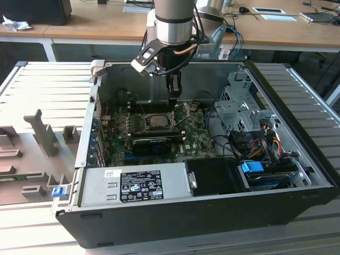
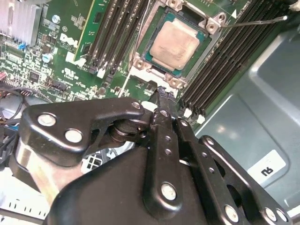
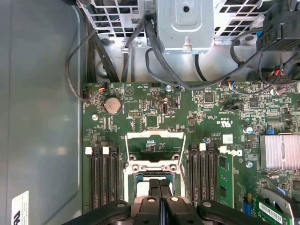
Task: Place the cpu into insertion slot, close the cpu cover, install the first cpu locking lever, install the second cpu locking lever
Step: 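Close the cpu cover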
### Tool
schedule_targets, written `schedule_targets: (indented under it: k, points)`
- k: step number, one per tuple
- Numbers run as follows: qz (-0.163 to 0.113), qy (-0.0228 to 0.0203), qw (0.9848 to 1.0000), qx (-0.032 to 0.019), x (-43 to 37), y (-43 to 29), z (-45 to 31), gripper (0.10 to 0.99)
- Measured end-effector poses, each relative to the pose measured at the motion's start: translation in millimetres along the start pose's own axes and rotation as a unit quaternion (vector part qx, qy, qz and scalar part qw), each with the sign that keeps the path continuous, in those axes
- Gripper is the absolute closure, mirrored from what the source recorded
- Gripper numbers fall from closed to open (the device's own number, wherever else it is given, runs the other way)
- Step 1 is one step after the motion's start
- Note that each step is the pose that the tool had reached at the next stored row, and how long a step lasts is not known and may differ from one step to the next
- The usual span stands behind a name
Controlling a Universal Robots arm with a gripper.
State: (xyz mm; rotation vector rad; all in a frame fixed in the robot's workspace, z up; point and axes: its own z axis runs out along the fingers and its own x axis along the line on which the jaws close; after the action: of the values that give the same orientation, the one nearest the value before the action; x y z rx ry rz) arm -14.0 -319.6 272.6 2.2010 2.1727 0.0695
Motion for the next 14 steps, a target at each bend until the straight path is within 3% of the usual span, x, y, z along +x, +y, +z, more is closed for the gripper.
schedule_targets:
  k: [4, 14]
  points:
    - [0.000, -0.0016, 1.0000, 0.0000, 0.2, 6.3, 0.4, 0.980]
    - [0.000, -0.0035, 1.0000, 0.0000, 1.1, 10.5, 0.5, 0.980]
